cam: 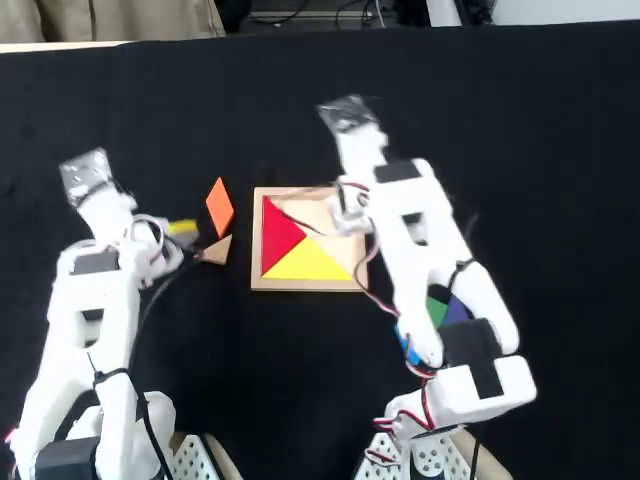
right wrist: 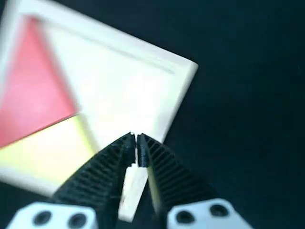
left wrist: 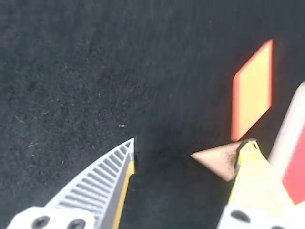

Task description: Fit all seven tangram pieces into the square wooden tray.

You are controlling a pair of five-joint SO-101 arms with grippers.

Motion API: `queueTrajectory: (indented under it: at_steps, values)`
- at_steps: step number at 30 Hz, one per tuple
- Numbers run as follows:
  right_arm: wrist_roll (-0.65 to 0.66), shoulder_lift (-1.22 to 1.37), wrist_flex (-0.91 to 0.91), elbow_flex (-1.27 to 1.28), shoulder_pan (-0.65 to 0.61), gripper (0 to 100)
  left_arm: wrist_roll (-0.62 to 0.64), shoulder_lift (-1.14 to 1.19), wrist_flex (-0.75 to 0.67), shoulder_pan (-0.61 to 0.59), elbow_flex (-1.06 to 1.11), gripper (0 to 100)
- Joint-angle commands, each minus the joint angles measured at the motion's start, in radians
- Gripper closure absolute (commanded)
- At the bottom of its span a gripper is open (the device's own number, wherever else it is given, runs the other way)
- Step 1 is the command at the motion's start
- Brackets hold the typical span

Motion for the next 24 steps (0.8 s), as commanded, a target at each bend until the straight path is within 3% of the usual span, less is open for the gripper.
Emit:
queueTrajectory:
  at_steps: [1,6,14,21,24]
  values:
    - [-0.02,-0.056,-0.245,0.13,0.04,98.7,0.147,0.061,0.183,0.108,-0.278,66]
    - [-0.02,-0.059,-0.302,0.162,0.043,98.7,0.222,0.302,0.316,0.243,-0.547,66]
    - [-0.021,-0.059,-0.31,0.16,0.092,98.7,0.27,0.723,0.327,0.232,-0.839,66]
    - [-0.02,-0.059,-0.31,0.16,0.086,98.7,0.345,0.824,0.319,0.165,-0.901,81]
    - [-0.018,-0.056,-0.31,0.16,0.086,98.7,0.351,0.838,0.29,0.159,-0.897,82]
